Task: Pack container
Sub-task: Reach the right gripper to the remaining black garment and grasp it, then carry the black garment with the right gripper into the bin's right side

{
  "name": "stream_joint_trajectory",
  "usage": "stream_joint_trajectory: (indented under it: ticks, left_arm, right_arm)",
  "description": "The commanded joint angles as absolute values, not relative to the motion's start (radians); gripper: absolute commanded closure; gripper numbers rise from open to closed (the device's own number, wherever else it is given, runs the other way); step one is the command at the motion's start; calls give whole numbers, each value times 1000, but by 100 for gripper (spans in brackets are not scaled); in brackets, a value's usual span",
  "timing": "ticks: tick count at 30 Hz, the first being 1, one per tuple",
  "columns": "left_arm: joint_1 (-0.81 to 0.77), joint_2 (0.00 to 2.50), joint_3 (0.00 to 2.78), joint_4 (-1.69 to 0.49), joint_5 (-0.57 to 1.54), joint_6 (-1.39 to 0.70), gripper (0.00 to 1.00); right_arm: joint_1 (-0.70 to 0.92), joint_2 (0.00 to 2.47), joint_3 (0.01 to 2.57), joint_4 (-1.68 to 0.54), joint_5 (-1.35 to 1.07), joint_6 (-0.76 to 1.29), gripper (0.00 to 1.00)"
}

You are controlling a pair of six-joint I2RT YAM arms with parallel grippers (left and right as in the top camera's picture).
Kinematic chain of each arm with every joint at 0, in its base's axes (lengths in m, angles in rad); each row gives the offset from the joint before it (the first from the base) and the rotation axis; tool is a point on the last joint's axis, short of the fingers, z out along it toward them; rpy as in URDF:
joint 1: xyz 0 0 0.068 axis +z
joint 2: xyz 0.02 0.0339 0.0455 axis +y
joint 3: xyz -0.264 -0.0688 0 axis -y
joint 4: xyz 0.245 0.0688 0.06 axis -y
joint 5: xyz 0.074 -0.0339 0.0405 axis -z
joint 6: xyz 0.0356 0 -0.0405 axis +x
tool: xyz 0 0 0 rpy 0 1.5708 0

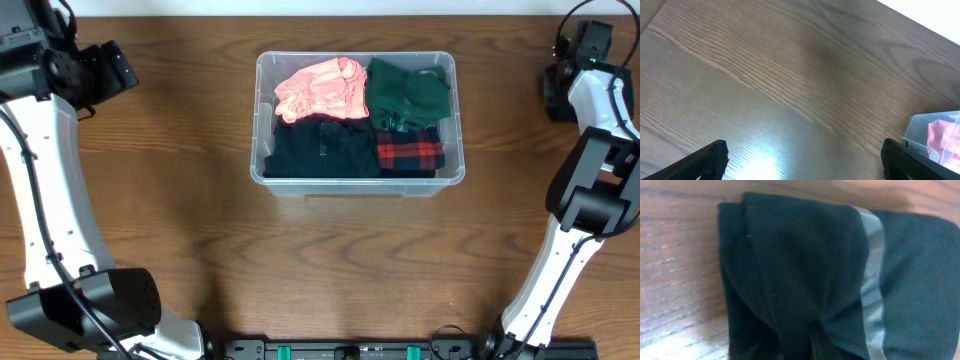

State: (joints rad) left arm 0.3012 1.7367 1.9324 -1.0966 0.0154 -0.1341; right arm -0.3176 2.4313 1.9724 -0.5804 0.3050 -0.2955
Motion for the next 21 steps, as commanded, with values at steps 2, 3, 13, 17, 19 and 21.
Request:
stream_joint_trajectory:
  ticks: [2, 3, 13, 17, 19, 21]
  left_arm:
    - [305, 1738, 1933, -1099, 7, -133, 2]
    - [305, 1738, 1933, -1099, 7, -133, 2]
    - [305, 1738, 1933, -1099, 7, -133, 2]
    - [305, 1738, 1933, -1099, 7, -133, 2]
    - [305, 1738, 1933, -1099, 7, -133, 2]
    - [305, 1738, 1933, -1099, 7, -133, 2]
  right_arm:
    - [-326, 2454, 1981, -604, 330, -265, 99]
    - [-323, 2450, 1982, -608, 335, -265, 99]
    - [-265, 2256, 1983, -639, 305, -213, 99]
    - [-245, 2154, 1983, -671, 279, -191, 99]
    - [-236, 2097, 1983, -699, 268, -157, 99]
    - [-231, 2043, 1983, -730, 216, -137, 99]
